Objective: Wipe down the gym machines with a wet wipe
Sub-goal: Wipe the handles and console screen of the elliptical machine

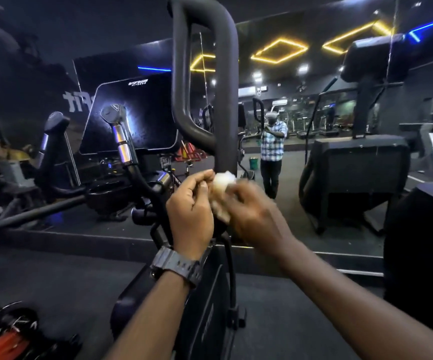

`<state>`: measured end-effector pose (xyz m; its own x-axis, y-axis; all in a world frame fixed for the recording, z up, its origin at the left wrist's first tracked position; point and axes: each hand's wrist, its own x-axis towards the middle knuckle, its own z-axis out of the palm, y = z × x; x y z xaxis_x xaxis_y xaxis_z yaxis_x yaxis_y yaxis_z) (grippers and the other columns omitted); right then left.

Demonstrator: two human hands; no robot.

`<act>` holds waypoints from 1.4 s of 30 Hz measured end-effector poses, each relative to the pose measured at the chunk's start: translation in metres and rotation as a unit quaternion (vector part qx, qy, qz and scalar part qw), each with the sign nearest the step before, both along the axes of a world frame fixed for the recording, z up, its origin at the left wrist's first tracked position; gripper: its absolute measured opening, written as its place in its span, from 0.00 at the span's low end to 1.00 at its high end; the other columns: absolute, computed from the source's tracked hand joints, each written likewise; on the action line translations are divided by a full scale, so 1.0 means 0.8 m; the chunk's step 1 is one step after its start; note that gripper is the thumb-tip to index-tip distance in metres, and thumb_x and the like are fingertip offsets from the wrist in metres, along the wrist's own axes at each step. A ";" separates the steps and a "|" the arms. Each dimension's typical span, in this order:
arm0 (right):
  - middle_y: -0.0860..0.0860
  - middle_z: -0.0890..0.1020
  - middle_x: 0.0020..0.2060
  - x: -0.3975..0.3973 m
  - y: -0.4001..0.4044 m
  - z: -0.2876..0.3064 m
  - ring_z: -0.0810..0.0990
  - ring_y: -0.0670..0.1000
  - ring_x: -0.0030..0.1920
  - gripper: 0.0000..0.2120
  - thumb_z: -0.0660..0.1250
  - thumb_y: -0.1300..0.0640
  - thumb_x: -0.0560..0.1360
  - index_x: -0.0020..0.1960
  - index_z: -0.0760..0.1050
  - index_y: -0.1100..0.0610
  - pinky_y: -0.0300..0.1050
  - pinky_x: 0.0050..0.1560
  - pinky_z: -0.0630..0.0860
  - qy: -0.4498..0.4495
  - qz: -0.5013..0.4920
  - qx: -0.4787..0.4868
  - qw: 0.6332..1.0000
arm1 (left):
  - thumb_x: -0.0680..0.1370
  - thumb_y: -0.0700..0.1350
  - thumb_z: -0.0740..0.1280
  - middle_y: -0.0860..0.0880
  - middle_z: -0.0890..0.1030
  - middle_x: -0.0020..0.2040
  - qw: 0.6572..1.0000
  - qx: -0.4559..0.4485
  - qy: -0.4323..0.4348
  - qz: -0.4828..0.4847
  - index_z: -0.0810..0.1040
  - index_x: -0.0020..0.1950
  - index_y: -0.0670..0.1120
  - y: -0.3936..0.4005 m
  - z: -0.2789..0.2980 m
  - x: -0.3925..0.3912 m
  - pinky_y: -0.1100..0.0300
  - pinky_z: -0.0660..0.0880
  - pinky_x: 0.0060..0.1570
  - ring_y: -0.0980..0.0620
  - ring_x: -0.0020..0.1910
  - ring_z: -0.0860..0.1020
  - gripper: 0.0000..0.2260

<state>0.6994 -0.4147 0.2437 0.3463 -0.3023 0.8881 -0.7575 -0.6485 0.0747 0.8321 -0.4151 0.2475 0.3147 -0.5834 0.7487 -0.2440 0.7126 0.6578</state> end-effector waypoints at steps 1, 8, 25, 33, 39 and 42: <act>0.49 0.76 0.44 0.003 -0.004 0.017 0.74 0.45 0.43 0.14 0.57 0.57 0.79 0.56 0.79 0.61 0.45 0.46 0.75 -0.035 -0.022 -0.016 0.999 | 0.76 0.41 0.61 0.53 0.85 0.49 1.000 -0.004 -0.001 0.002 0.83 0.53 0.47 0.000 -0.003 0.001 0.49 0.78 0.56 0.56 0.51 0.82 0.13; 0.48 0.78 0.46 -0.001 0.016 -0.012 0.74 0.44 0.46 0.17 0.55 0.50 0.80 0.58 0.79 0.56 0.44 0.49 0.73 0.053 0.020 0.135 0.989 | 0.77 0.41 0.60 0.51 0.84 0.54 0.999 0.016 0.033 -0.030 0.82 0.59 0.44 0.013 -0.019 -0.008 0.52 0.76 0.60 0.58 0.55 0.80 0.15; 0.42 0.83 0.45 0.000 -0.052 -0.040 0.80 0.35 0.48 0.14 0.55 0.52 0.84 0.49 0.79 0.47 0.33 0.52 0.74 -0.356 0.409 0.404 0.737 | 0.78 0.37 0.64 0.54 0.84 0.53 0.968 -0.021 -0.006 0.252 0.83 0.57 0.48 0.015 -0.024 -0.067 0.53 0.78 0.57 0.58 0.54 0.81 0.13; 0.51 0.83 0.50 -0.025 -0.106 -0.035 0.80 0.47 0.53 0.16 0.54 0.69 0.78 0.59 0.77 0.65 0.42 0.56 0.76 -0.178 0.473 0.417 0.755 | 0.77 0.42 0.66 0.51 0.82 0.57 0.941 -0.023 -0.060 0.332 0.81 0.61 0.47 0.015 -0.050 -0.079 0.49 0.77 0.58 0.52 0.57 0.80 0.13; 0.47 0.82 0.49 -0.013 -0.134 -0.069 0.77 0.41 0.50 0.23 0.58 0.76 0.69 0.56 0.80 0.58 0.39 0.52 0.73 -0.009 0.393 0.346 0.852 | 0.77 0.36 0.69 0.42 0.79 0.59 0.868 -0.100 -0.205 0.441 0.79 0.62 0.37 0.007 -0.069 -0.078 0.63 0.69 0.64 0.49 0.60 0.76 0.14; 0.40 0.82 0.47 -0.012 -0.135 -0.055 0.79 0.38 0.50 0.22 0.59 0.75 0.73 0.55 0.79 0.53 0.38 0.50 0.76 -0.042 0.482 0.362 0.797 | 0.76 0.34 0.70 0.39 0.77 0.59 0.833 -0.121 -0.258 0.475 0.78 0.63 0.35 0.004 -0.072 -0.079 0.59 0.70 0.63 0.46 0.60 0.75 0.15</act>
